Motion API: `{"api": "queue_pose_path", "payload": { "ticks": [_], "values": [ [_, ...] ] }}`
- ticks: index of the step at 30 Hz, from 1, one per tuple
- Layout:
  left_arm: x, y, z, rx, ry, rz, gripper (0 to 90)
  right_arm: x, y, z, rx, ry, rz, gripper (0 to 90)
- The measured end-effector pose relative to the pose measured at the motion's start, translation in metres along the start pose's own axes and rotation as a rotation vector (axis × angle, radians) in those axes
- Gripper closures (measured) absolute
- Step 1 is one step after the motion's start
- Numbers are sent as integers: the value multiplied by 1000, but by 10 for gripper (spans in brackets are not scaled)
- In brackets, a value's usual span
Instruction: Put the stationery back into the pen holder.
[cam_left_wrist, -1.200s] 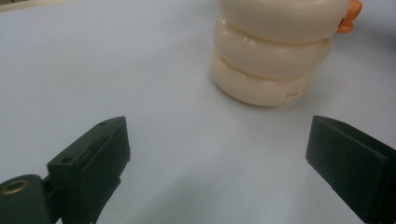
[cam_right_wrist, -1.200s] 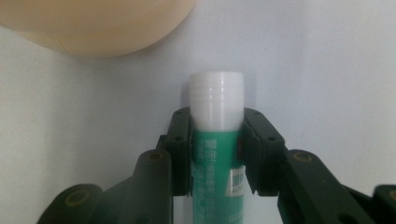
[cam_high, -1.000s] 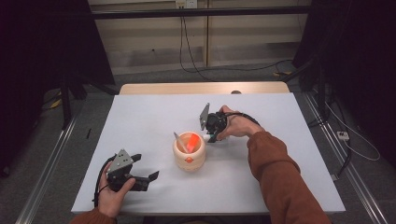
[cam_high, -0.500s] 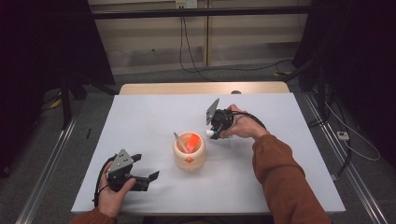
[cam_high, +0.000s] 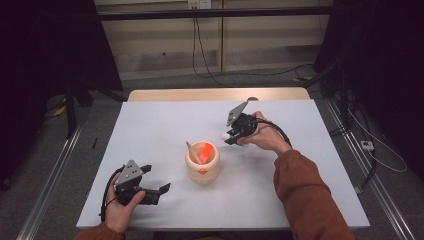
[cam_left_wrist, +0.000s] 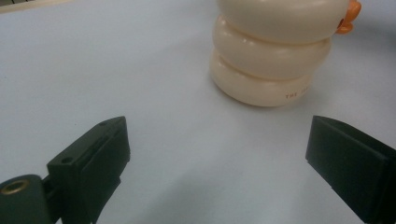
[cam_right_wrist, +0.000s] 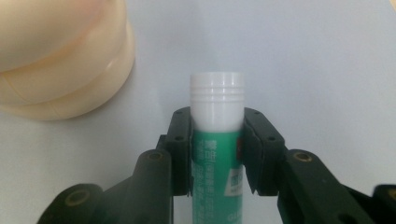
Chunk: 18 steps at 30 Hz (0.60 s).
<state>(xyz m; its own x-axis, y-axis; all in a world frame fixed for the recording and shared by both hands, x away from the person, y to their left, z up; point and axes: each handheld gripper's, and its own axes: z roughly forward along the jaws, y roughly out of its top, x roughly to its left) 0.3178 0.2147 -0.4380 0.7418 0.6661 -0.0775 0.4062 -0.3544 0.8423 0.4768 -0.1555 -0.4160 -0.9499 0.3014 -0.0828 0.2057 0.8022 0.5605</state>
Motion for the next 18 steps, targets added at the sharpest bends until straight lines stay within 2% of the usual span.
{"api": "queue_pose_path", "payload": {
  "ticks": [10,15,18],
  "values": [
    [0,0,0,-2,-2,-1,61,-1,-10,0,-55,-54,94,667],
    [0,0,0,-2,1,-2,62,-2,-16,-5,-118,-107,156,667],
    [0,0,0,-2,-1,-2,61,-2,-20,-8,-148,-122,191,667]
  ]
}}
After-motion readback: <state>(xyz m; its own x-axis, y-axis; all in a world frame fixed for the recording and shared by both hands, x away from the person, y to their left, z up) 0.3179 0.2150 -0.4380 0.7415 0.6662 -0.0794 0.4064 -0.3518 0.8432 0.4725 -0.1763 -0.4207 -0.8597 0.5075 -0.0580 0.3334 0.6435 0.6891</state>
